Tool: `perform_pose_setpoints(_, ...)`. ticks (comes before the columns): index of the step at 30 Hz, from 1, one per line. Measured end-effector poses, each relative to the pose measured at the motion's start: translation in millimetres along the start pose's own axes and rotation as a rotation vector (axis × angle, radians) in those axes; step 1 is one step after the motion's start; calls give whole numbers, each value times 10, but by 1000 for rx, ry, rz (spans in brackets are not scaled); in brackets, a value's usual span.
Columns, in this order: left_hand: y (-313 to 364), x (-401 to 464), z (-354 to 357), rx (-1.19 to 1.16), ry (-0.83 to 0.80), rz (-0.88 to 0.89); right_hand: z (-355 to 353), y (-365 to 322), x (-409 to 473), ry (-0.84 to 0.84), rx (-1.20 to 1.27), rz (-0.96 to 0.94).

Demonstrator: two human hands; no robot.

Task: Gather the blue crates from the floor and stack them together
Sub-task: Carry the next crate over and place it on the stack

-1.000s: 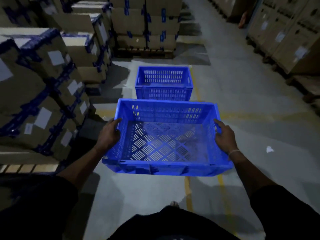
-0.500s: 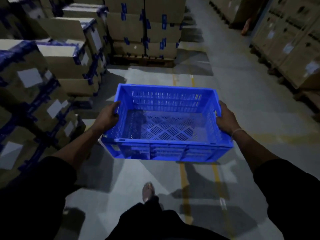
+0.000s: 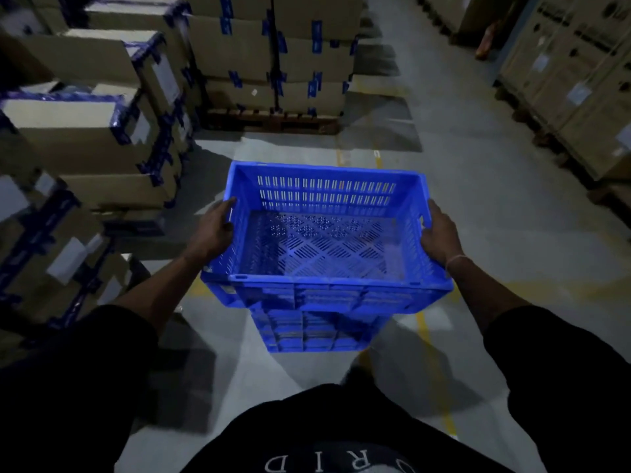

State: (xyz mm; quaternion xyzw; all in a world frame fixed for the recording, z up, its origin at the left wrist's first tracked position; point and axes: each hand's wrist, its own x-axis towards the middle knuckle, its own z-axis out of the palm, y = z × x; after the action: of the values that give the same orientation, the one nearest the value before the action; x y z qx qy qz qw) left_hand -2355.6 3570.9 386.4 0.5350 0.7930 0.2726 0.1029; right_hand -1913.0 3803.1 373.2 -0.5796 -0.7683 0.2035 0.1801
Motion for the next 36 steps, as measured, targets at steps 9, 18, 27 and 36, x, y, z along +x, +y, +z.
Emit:
perform_pose_setpoints(9, -166, 687, 324, -5, -20, -57, 258, -30, 899, -36, -19, 8)
perform_pose_setpoints(18, -178, 898, 488, -30, -7, -73, 377, 62, 1076, -72, -64, -11)
perform_pose_setpoints(27, -180, 816, 368, -9, -91, -74, 402, 113, 822, -72, -104, 5)
perform_pose_setpoints(36, -252, 733, 594, 14, -119, -65, 366, 62, 918, -76, -182, -32)
